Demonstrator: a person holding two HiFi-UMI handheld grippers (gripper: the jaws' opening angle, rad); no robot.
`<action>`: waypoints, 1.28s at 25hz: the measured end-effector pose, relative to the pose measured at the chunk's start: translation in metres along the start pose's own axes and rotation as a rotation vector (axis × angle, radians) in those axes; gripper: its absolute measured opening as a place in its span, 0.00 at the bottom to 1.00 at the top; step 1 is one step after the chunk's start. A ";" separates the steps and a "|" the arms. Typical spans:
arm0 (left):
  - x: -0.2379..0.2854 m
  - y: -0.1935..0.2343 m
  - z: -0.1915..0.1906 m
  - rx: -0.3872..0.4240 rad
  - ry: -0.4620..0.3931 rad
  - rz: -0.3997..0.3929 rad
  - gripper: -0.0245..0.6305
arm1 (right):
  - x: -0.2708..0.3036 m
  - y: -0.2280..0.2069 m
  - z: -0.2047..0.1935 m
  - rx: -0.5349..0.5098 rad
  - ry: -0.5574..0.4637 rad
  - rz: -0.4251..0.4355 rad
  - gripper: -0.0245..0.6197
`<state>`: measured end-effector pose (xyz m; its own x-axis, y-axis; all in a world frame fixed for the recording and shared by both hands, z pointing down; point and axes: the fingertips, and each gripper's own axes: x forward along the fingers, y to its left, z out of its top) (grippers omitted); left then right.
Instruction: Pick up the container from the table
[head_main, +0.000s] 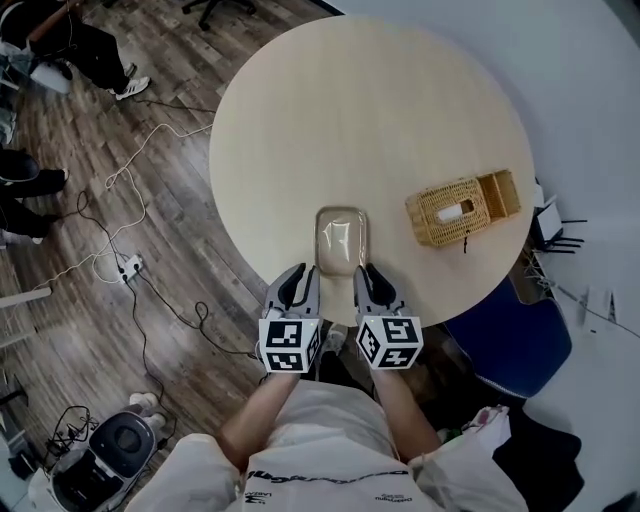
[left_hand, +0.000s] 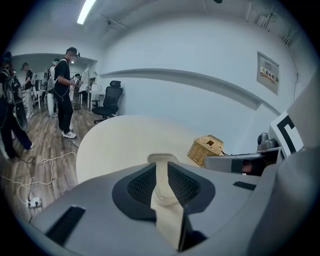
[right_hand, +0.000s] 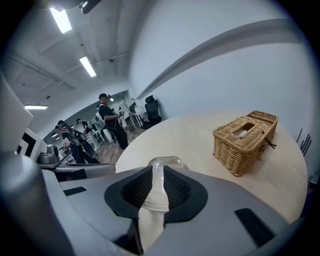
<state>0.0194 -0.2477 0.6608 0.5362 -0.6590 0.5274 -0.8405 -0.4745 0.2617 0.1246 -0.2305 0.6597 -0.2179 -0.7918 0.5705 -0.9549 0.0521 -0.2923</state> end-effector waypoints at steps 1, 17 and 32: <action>0.004 0.002 -0.004 -0.009 0.012 -0.002 0.15 | 0.004 -0.003 -0.003 0.003 0.009 -0.002 0.18; 0.055 0.032 -0.042 -0.171 0.097 -0.028 0.23 | 0.055 -0.039 -0.036 0.105 0.086 -0.089 0.30; 0.083 0.040 -0.056 -0.323 0.132 -0.076 0.22 | 0.076 -0.061 -0.045 0.240 0.082 -0.078 0.30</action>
<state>0.0257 -0.2889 0.7601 0.6009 -0.5380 0.5912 -0.7914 -0.2960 0.5349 0.1572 -0.2666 0.7550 -0.1701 -0.7351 0.6563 -0.8964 -0.1612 -0.4129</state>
